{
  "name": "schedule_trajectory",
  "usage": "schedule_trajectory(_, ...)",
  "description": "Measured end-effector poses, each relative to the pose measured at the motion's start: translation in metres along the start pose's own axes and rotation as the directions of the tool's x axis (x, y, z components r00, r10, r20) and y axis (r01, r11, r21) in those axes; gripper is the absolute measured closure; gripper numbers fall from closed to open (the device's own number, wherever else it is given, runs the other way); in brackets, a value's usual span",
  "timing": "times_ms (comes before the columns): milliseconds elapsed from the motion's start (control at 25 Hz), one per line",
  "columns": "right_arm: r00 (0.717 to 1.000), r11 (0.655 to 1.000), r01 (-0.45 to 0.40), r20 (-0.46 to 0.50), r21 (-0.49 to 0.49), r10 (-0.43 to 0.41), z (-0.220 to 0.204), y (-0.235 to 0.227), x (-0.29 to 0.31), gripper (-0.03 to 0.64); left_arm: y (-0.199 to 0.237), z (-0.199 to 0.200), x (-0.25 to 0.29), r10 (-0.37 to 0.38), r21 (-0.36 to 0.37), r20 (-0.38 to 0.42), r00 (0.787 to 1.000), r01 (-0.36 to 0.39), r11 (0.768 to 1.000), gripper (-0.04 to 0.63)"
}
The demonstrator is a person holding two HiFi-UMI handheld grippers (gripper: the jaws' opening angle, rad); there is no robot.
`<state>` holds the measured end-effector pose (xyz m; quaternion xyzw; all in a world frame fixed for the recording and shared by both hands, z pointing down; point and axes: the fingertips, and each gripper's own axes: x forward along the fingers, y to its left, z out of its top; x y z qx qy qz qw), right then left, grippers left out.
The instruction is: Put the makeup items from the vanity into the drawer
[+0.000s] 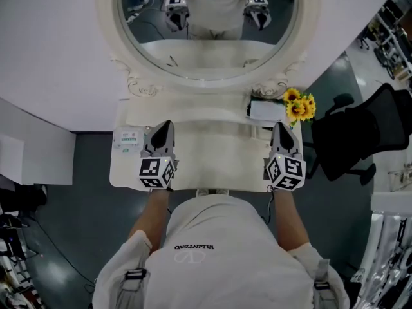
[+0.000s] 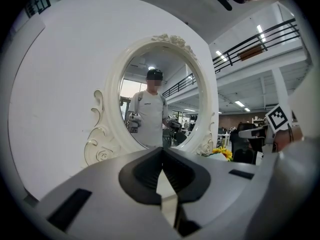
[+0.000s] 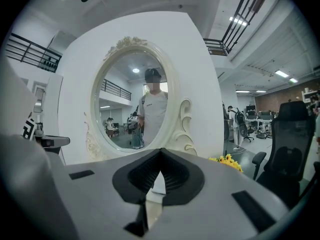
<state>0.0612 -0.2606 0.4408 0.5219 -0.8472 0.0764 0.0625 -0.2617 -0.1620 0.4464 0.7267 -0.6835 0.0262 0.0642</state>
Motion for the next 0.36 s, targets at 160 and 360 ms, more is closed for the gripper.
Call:
schedule_trajectory(160, 1.000, 0.999, 0.001, 0.001, 0.043, -0.002, -0.0008, -0.0029, -0.0013, 0.607, -0.0027, 0.0003, 0.0022, -0.011, -0.003, -0.004, 1.000, 0.011, 1.000, 0.592)
schedule_trajectory(360, 1.000, 0.999, 0.004, 0.002, 0.050, -0.005, -0.0011, -0.0028, -0.0032, 0.607, -0.0027, -0.0010, 0.0017, -0.018, -0.005, -0.006, 1.000, 0.018, 1.000, 0.592)
